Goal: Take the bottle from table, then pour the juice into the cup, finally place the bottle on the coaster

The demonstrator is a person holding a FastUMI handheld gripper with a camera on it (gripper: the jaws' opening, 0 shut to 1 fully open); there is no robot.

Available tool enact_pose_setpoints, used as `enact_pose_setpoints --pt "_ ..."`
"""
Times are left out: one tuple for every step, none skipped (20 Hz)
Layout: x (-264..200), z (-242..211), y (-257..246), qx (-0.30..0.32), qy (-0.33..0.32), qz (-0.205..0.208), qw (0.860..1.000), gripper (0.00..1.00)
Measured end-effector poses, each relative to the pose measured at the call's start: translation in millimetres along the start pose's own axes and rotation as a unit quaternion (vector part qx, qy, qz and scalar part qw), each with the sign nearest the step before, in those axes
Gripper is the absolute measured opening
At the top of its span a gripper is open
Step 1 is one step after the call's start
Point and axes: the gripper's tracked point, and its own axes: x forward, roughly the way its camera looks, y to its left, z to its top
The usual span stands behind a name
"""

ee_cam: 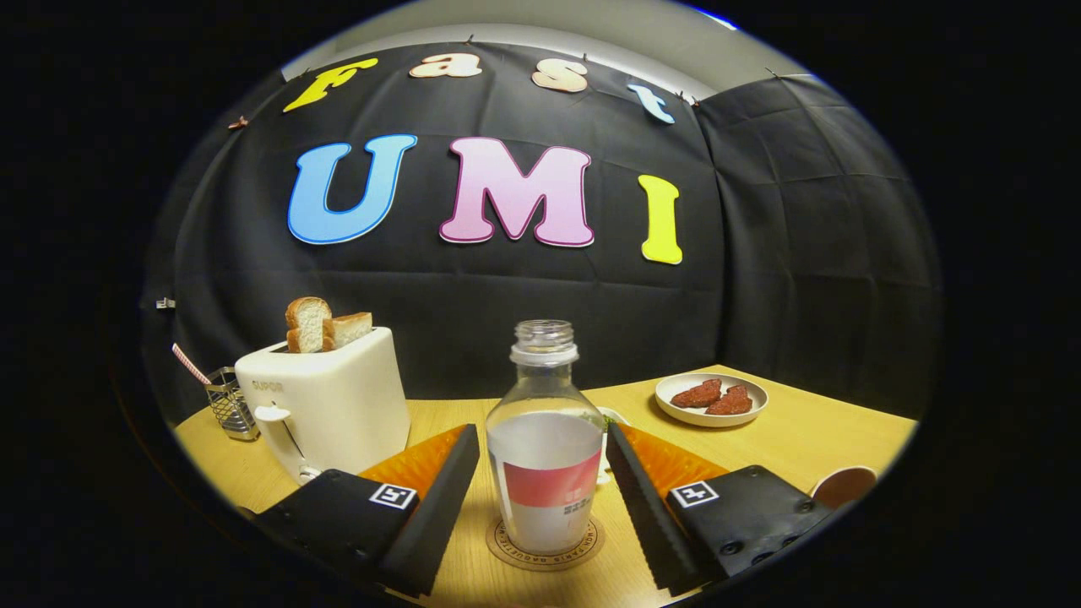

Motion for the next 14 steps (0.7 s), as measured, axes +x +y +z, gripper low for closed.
enact_pose_setpoints --pt "-1 0 0 0.003 0.003 0.0 1.0 0.96" --pt "-2 0 0 0.005 0.004 0.002 1.0 0.96" --pt "-3 1 -1 0.004 0.005 0.001 1.0 0.96" --pt "-5 2 -2 0.001 0.005 -0.001 1.0 0.96" --pt "-7 2 -4 -0.002 0.007 -0.003 1.0 0.96" --pt "-10 2 -4 -0.005 0.009 -0.004 1.0 0.96" --pt "-13 3 -6 -0.009 0.011 -0.006 1.0 0.96" --pt "-17 5 -6 -0.013 0.01 -0.005 1.0 0.96" --pt "-22 6 -6 -0.015 0.01 -0.002 1.0 0.96" --pt "-27 8 -6 -0.018 0.009 0.0 1.0 0.96" --pt "-33 10 -6 -0.023 0.01 0.001 1.0 0.96" --pt "-40 13 -6 -0.029 0.01 0.004 1.0 0.96" --pt "-48 18 -6 -0.035 0.009 0.005 0.999 0.96" --pt "-57 23 -6 -0.038 0.006 0.007 0.999 0.96"
